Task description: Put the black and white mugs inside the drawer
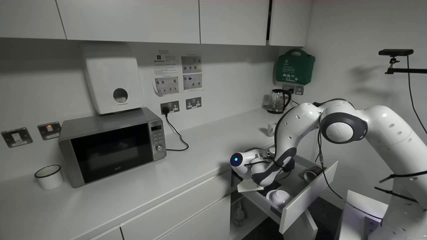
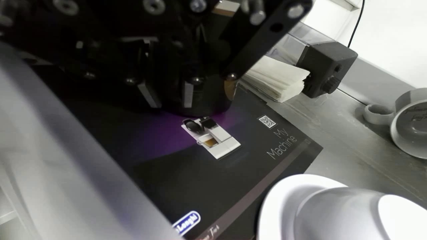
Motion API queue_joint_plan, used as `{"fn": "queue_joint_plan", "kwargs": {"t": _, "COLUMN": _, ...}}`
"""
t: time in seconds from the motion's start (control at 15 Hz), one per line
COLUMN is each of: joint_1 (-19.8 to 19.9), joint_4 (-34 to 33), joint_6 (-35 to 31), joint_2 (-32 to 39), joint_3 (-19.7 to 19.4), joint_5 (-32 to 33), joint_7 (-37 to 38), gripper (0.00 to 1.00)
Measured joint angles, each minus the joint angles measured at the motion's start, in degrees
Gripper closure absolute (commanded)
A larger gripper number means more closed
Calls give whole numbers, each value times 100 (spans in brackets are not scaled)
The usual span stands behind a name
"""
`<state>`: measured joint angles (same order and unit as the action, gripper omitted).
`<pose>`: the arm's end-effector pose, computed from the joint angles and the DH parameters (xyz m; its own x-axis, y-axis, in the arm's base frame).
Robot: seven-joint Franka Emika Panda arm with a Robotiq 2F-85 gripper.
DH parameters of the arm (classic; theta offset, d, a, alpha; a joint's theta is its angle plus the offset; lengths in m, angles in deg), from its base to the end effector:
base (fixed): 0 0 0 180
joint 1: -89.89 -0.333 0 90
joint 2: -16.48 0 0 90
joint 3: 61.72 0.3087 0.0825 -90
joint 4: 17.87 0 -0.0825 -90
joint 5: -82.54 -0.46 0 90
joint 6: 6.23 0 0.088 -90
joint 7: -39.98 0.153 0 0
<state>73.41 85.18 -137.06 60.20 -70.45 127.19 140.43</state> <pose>0.6558 0.0407 0.0074 0.5519 -0.6443 0.5295 -0.8336 -0.4437 0.3289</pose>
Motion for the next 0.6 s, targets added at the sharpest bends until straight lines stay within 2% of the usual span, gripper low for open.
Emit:
{"fn": "queue_joint_plan", "kwargs": {"t": 0.07, "joint_1": 0, "joint_4": -13, "joint_6": 12, "joint_2": 6, "joint_3": 1, "joint_5": -1, "joint_7": 0, "gripper": 95}}
{"fn": "queue_joint_plan", "kwargs": {"t": 0.2, "joint_1": 0, "joint_4": -42, "joint_6": 29, "joint_2": 24, "joint_3": 3, "joint_5": -1, "joint_7": 0, "gripper": 53}}
{"fn": "queue_joint_plan", "kwargs": {"t": 0.33, "joint_1": 0, "joint_4": -71, "joint_6": 38, "joint_2": 40, "joint_3": 3, "joint_5": -1, "joint_7": 0, "gripper": 49}}
{"fn": "queue_joint_plan", "kwargs": {"t": 0.6, "joint_1": 4, "joint_4": -114, "joint_6": 86, "joint_2": 44, "joint_3": -2, "joint_5": -1, "joint_7": 0, "gripper": 20}}
